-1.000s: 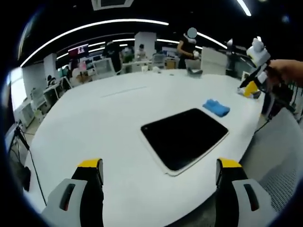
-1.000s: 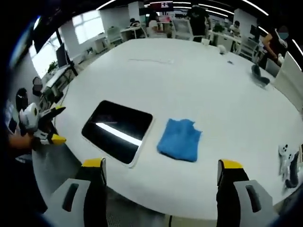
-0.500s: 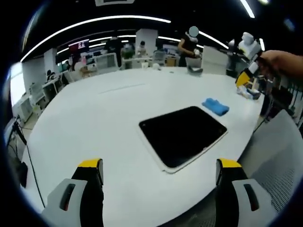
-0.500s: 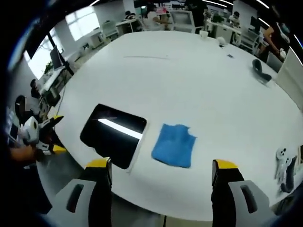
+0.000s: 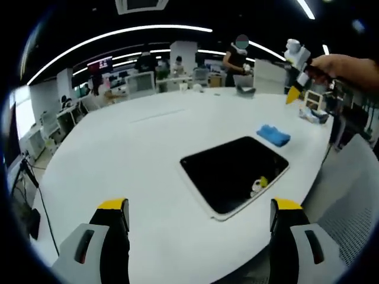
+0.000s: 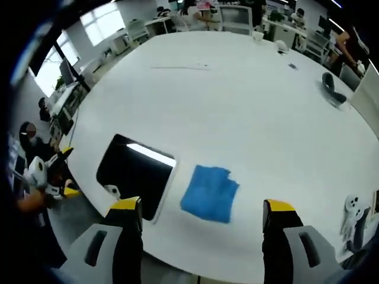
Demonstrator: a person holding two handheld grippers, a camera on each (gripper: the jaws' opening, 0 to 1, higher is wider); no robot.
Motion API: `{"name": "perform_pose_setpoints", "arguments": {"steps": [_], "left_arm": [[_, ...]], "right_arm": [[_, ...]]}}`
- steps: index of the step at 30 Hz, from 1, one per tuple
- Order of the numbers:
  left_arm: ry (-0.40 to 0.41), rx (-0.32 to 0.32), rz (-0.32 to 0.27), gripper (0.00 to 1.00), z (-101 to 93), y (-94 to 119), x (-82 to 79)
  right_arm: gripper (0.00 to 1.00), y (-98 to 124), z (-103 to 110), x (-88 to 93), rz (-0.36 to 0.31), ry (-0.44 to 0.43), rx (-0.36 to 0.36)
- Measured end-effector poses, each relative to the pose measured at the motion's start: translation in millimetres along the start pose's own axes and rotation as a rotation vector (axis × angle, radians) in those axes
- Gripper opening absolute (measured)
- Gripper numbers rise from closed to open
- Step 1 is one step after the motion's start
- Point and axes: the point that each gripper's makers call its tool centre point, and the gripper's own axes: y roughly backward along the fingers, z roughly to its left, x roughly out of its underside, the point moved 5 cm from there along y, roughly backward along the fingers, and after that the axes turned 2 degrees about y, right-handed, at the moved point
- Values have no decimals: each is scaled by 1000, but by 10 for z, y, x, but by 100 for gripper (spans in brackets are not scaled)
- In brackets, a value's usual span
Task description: Wipe the mirror surface with the cleaning cloth until all visible marks leave the cleaned area.
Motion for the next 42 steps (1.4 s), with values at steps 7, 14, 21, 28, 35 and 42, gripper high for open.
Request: {"name": "perform_pose_setpoints", "arguments": {"steps": [7, 14, 21, 28, 35, 42], "left_arm": [[-6, 14, 21, 100, -20, -12, 32], [-6, 11, 36, 100, -15, -13, 51], [-1, 2, 31, 100, -2, -13, 48], [-5, 1, 33, 100, 0, -13, 50], [-1, -4, 31, 100, 11, -11, 51], [7, -10, 34, 100, 26, -11, 57]], "right_arm": [[80, -49, 12, -48, 15, -44, -33], [72, -135, -73, -27, 35, -46, -24], [66, -341, -171, 52, 65, -113, -31], [47, -617, -182, 177, 140, -116, -26], [51, -807, -158, 203, 146, -134, -17], [46, -923, -139, 242, 129, -129, 15]]}}
